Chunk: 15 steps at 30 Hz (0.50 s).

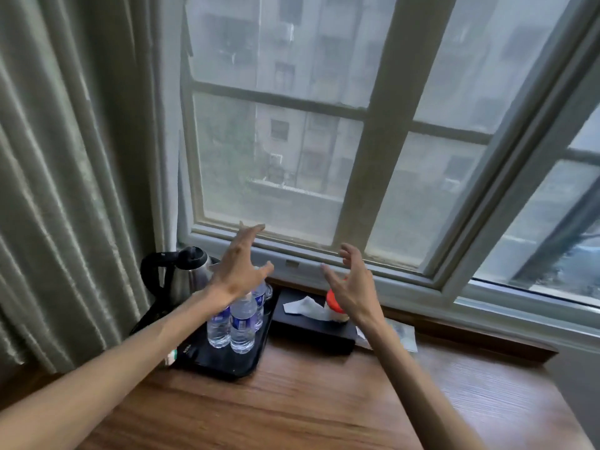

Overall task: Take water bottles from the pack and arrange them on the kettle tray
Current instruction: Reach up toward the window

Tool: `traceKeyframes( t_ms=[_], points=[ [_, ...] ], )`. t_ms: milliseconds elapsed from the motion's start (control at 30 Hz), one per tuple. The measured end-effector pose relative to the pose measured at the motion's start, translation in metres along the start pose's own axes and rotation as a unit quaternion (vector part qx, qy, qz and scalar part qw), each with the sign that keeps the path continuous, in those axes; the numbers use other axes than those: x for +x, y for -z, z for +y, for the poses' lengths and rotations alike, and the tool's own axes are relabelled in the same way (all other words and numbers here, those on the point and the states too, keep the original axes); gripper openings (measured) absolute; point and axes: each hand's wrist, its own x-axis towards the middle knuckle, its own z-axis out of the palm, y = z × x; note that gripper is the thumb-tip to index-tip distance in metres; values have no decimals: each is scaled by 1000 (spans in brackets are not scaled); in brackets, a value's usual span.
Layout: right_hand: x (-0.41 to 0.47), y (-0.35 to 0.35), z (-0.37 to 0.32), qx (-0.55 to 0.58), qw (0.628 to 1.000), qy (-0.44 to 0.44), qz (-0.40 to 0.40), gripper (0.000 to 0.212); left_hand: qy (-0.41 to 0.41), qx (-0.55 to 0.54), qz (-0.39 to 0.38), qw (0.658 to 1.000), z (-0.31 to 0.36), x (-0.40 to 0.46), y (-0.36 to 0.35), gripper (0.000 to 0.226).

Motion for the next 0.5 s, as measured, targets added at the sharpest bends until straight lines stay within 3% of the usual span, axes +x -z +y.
traceKeyframes(
  t_ms=[233, 500],
  points=[
    [23, 113, -61, -115, 992, 57, 7, 73, -60, 70, -44, 995, 100, 41, 27, 77],
    [40, 183, -119, -191, 978, 81, 26, 77, -109, 169, -64, 977, 176, 71, 65, 77]
  ],
)
